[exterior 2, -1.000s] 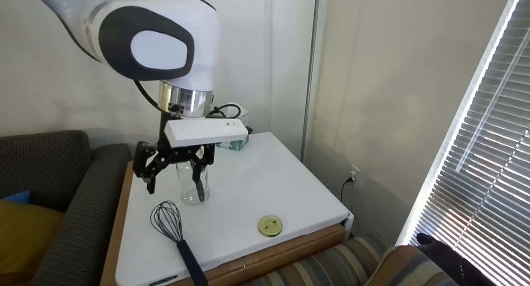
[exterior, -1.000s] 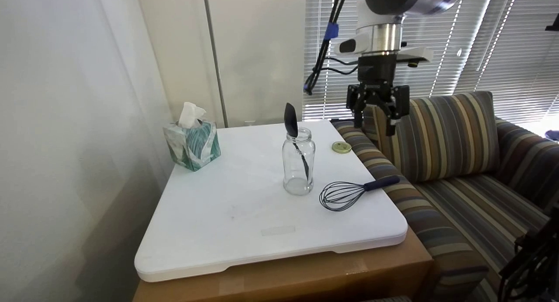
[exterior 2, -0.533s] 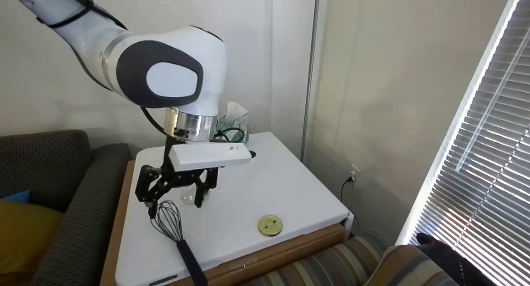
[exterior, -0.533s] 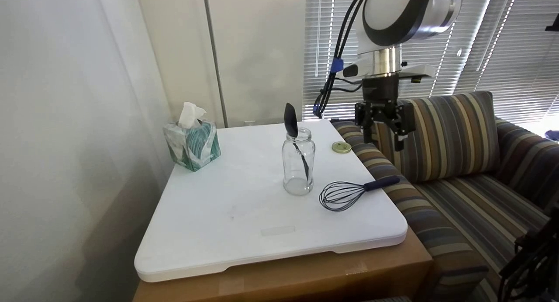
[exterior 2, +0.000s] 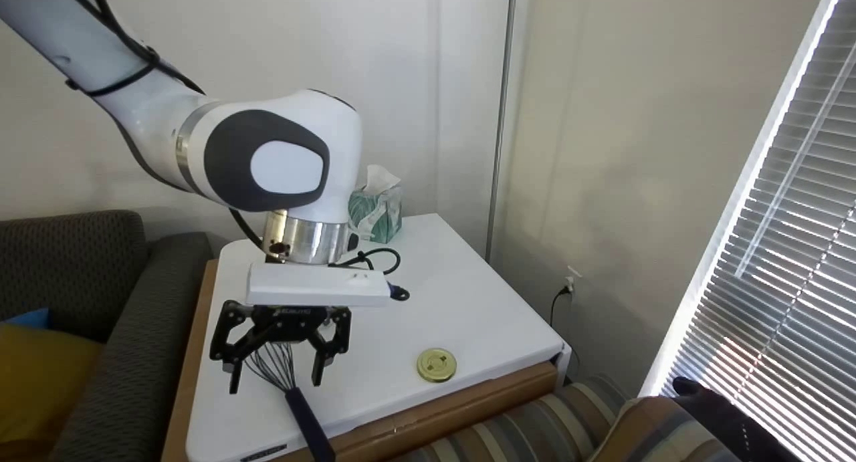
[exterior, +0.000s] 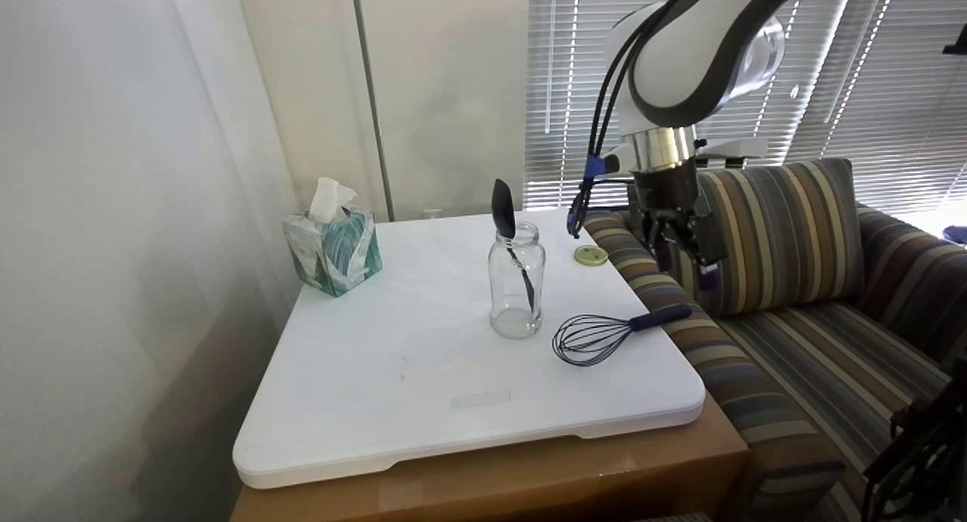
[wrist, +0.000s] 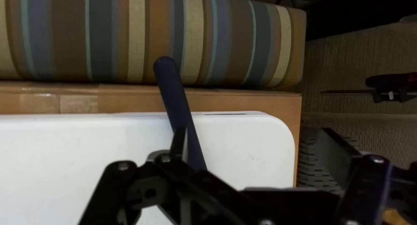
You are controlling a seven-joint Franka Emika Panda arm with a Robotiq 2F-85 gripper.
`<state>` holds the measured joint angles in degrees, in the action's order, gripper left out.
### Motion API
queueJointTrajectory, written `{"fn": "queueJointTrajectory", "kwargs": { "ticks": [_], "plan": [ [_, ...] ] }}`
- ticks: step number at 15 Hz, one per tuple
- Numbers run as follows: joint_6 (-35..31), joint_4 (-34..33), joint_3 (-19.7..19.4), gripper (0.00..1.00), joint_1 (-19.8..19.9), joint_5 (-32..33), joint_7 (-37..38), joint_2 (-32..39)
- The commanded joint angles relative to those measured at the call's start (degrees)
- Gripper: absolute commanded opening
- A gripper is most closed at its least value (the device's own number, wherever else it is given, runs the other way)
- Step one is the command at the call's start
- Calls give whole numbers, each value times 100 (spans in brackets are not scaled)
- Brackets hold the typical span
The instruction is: Move the whisk to the right, remove the spoon from the cup and put it beside the whisk
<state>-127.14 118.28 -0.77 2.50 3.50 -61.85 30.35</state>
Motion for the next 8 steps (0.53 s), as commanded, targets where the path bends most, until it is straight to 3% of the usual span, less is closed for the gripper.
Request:
{"fn": "queueJointTrajectory", "kwargs": {
  "ticks": [1,8],
  "plan": [
    [-54,-61,48,100,190,1,649,310],
    [-222,-203,160,100,259,393,475,436]
  ]
}}
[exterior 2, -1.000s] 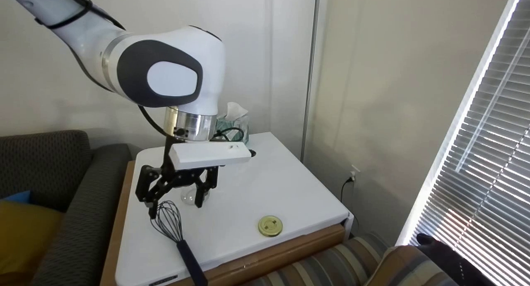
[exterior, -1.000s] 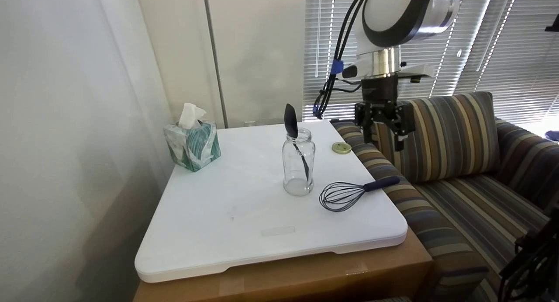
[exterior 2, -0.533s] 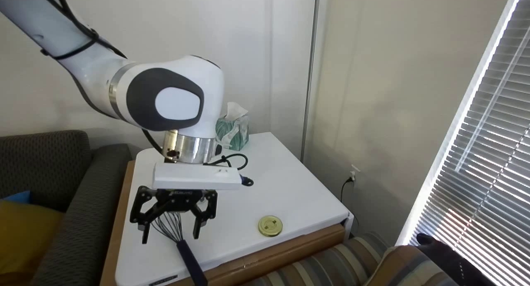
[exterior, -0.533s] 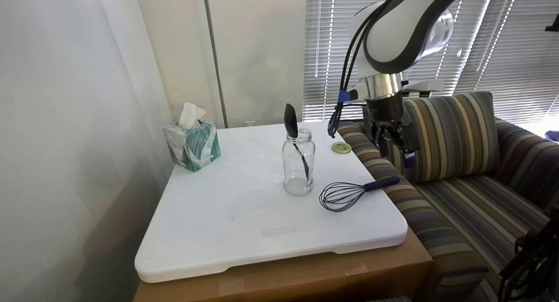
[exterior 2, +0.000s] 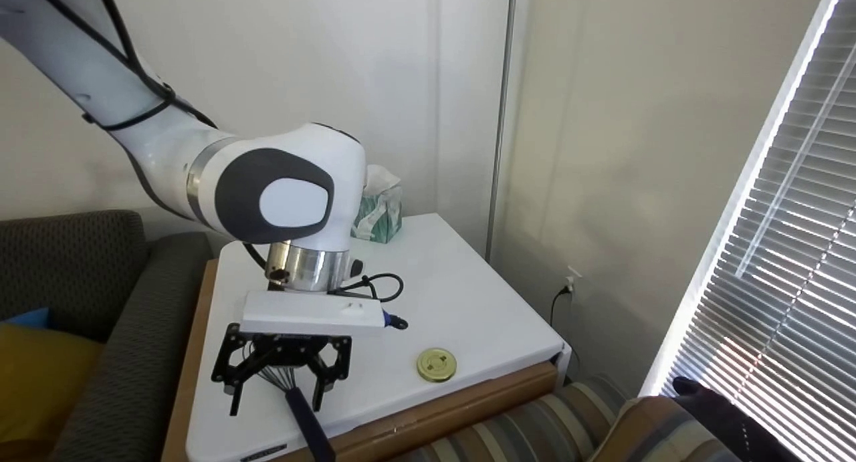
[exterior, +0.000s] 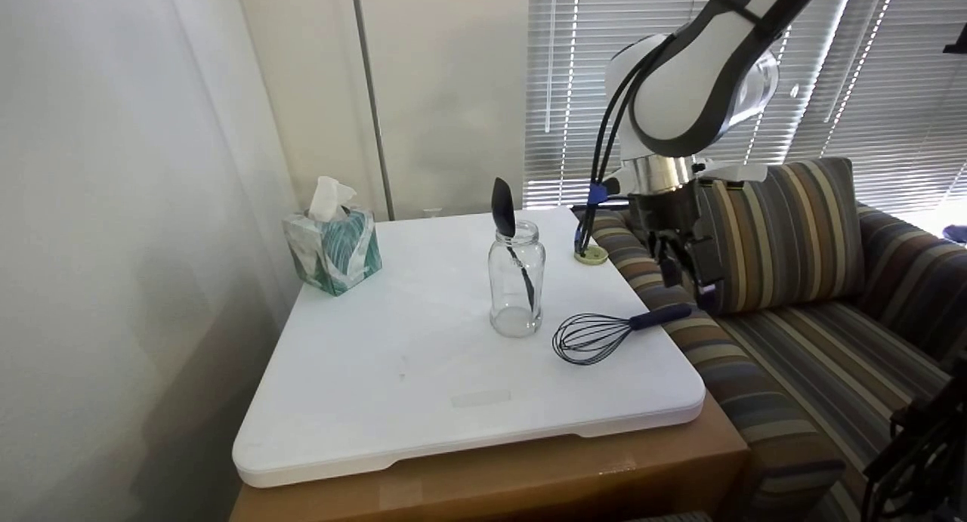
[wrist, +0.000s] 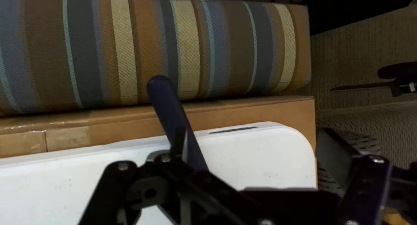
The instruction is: Move the whisk to the right, remove the spoon from the cup and put it beside the whisk
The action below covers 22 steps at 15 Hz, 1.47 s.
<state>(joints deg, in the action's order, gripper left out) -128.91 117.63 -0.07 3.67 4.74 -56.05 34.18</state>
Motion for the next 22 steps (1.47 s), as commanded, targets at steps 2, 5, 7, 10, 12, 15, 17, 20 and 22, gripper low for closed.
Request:
{"fn": "queueJointTrajectory", "kwargs": {
  "ticks": [2,5,7,10,12,15,17,20,22],
  "plan": [
    [72,-97,130,100,128,237,9,10],
    [143,-169,121,100,163,255,-132,11],
    [-38,-195,183,100,133,266,-159,83],
    [-597,-153,70,100,-52,684,47,73],
    [-925,-148,-59,100,-169,1168,251,93],
    [-1452,-132,-28,100,-75,1512,365,241],
    [-1509,-101,146,100,123,1286,206,304],
    [-1507,72,345,100,354,973,38,253],
    [-1446,170,398,100,444,837,27,184]
  ]
}}
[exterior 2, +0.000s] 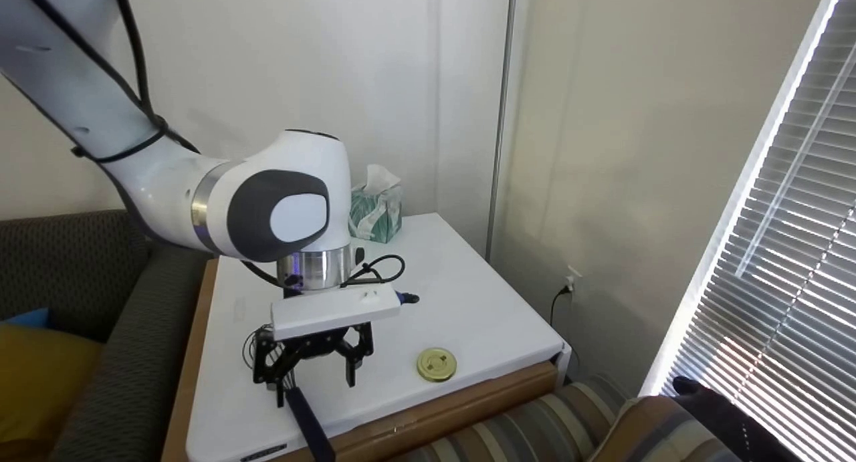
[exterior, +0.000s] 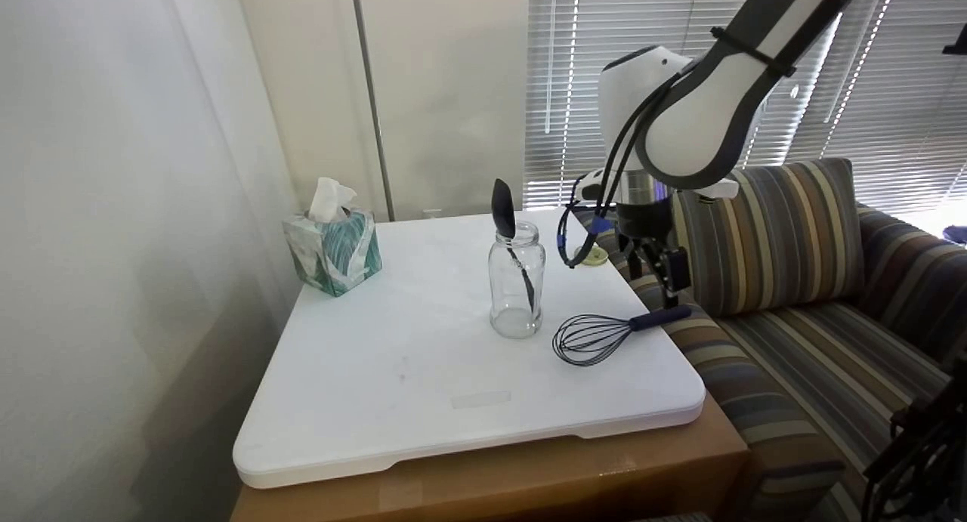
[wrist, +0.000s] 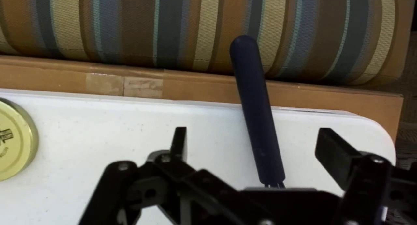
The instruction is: Move the whisk to the right, remove the spoon from the cup and put it beside the whisk
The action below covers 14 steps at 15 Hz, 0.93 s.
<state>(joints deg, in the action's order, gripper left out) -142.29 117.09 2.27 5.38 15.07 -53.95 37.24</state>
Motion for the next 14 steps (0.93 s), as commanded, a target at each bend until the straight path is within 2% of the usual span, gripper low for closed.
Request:
{"fn": "queueJointTrajectory", "kwargs": {
  "ticks": [1,10,13,14],
  "plan": [
    [-139,266,172,100,301,-242,-175,-129],
    [-961,562,136,100,326,-157,-105,319],
    [-970,527,43,100,241,-51,-12,476],
    [-912,522,34,75,218,-27,-5,452]
  ]
}}
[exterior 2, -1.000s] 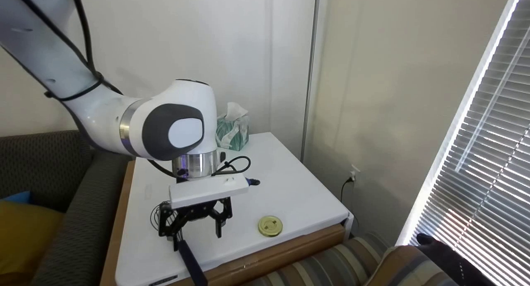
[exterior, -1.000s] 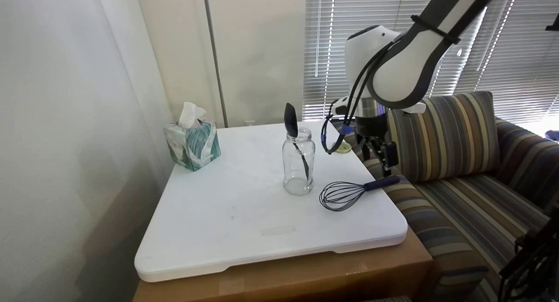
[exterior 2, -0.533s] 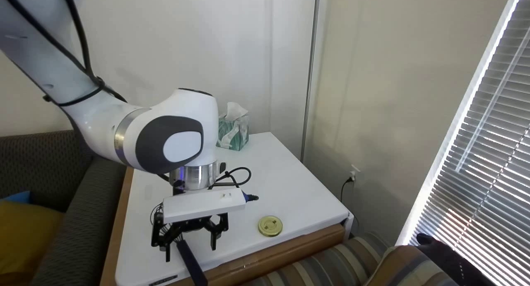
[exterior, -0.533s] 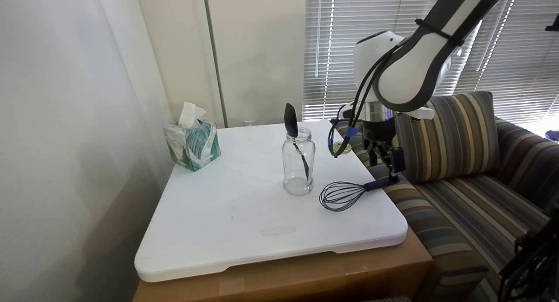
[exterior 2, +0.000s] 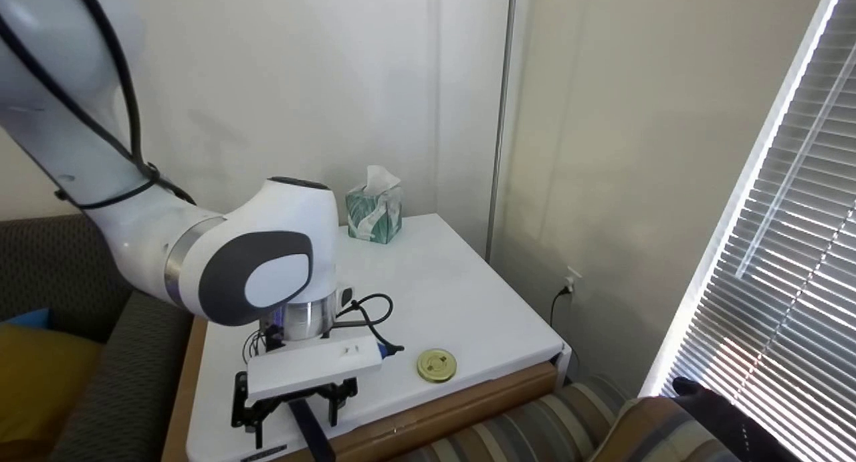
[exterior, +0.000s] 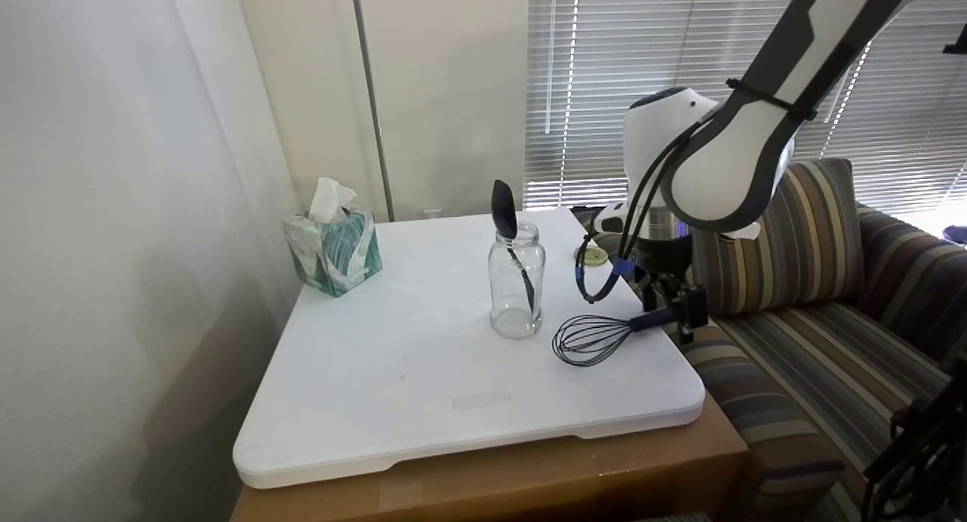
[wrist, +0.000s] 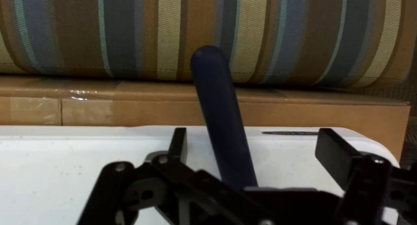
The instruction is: Move the whisk to the right, remove the spoon from the cup and put it beside the whisk
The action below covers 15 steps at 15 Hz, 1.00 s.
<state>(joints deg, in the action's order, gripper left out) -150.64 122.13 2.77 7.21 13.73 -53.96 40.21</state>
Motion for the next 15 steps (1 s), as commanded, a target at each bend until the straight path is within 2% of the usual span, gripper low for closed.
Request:
{"fn": "queueJointTrajectory", "kwargs": {
  "ticks": [1,7,11,12,15],
  "plan": [
    [-63,3,-23,73,28,117,14,159],
    [110,4,-73,30,33,147,39,-66],
    [1289,-24,-215,2,-41,-94,785,-257],
    [1621,-3,-230,5,-44,-119,972,-338],
    [2024,50,-179,6,52,-228,1249,-524]
  ]
}}
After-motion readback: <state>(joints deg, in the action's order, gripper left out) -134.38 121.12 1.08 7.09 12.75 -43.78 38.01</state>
